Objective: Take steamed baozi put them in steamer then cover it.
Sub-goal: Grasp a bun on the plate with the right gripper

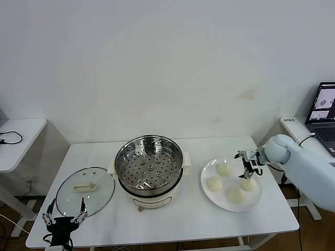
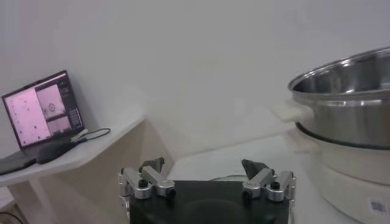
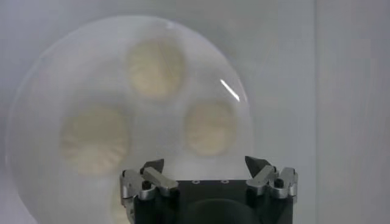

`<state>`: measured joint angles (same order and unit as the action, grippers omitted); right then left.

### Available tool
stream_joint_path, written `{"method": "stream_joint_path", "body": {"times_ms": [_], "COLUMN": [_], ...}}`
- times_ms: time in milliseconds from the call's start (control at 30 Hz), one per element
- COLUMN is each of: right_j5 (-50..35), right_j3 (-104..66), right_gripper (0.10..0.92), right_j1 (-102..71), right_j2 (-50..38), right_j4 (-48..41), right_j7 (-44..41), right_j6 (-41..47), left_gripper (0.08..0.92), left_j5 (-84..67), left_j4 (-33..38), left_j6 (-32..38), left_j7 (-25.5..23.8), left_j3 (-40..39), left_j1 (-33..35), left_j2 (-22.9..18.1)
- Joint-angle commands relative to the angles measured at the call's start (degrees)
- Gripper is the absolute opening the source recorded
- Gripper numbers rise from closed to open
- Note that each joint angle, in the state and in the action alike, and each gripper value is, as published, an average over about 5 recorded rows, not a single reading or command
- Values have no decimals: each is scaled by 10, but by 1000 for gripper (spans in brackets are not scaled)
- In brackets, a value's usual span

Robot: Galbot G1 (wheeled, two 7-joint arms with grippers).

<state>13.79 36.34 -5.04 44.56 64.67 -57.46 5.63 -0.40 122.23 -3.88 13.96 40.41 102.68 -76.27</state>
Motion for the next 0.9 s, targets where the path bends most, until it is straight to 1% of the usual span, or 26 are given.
{"method": "stream_joint_path", "body": {"times_ms": [33, 333, 567, 667, 900], "right_j5": [-3, 16, 17, 17, 17], "right_j3": [70, 68, 68, 68, 64], "right_gripper": [823, 823, 816, 794, 710], "right_j1": [58, 54, 47, 44, 43], "right_j2": [49, 96, 108, 112, 122], "right_j4": [-65, -131, -143, -144, -153], "right_j7": [-22, -11, -11, -9, -7], "right_j6": [-2, -4, -2, 0, 4], "left_gripper": [823, 823, 823, 823, 823], "left_j5": [1, 2, 3, 3, 5], "left_j4": [-2, -7, -10, -11, -9], "left_j6": [0, 0, 0, 0, 1], "left_j7": [0, 0, 0, 0, 1], "left_j3": [2, 9, 11, 12, 13], "left_j1": [-1, -9, -13, -13, -12], "left_j2": [0, 3, 5, 6, 5]}}
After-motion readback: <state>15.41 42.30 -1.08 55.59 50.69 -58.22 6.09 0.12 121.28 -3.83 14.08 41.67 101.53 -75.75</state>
